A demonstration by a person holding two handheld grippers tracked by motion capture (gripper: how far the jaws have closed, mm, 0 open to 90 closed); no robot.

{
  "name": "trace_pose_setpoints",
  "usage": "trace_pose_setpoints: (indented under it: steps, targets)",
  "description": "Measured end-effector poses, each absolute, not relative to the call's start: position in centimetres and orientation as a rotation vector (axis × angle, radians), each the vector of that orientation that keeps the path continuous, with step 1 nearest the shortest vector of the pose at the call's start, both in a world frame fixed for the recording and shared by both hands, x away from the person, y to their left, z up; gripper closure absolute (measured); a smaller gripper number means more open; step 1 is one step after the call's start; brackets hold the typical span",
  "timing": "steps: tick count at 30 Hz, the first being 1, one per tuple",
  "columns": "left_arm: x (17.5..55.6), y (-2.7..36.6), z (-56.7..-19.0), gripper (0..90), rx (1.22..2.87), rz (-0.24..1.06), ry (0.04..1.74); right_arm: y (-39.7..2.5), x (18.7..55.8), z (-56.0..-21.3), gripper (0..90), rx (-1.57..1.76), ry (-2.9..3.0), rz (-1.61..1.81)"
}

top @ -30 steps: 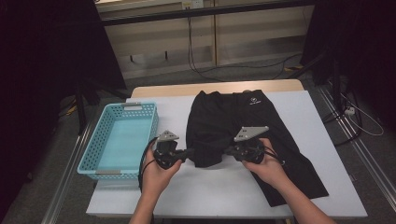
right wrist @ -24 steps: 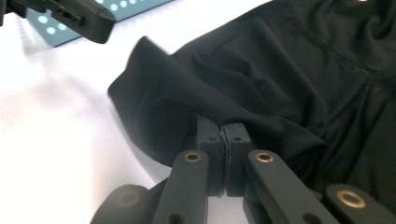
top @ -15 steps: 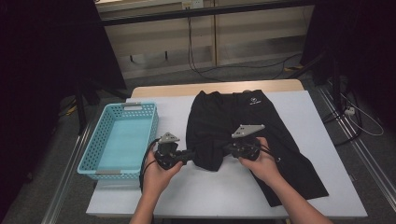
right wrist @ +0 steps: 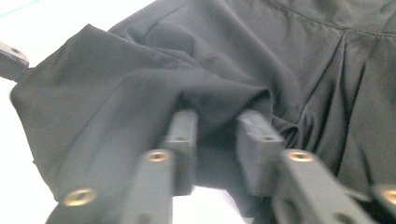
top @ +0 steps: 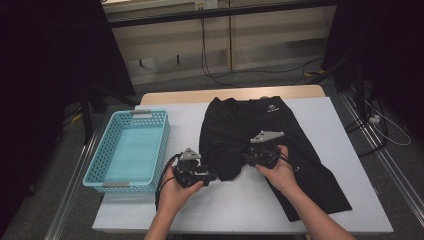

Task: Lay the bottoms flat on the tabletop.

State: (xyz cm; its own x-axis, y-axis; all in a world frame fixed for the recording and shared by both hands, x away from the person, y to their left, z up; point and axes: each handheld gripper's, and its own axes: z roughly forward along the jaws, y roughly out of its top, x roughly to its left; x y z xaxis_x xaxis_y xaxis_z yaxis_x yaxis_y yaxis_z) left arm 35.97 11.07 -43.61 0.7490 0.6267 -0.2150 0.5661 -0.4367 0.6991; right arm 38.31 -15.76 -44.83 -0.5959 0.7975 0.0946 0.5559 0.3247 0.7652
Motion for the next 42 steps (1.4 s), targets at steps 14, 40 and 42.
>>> trace_pose_setpoints:
  steps: [14, 40, 42]
  targets:
    - [35.7, 8.0, -45.1, 64.9, 2.215, 0.122, 0.81, -18.3, 36.3, -42.9, 45.7, 1.158, 2.225, 1.131]
    - [37.3, 12.2, -41.4, 88.1, 1.989, 0.139, 0.955, -13.5, 35.7, -44.8, 60.7, 0.977, 2.453, 1.127]
    - [37.3, 12.3, -41.4, 88.1, 1.985, 0.138, 0.958, -12.8, 36.0, -45.4, 58.4, 0.974, 2.467, 1.093]
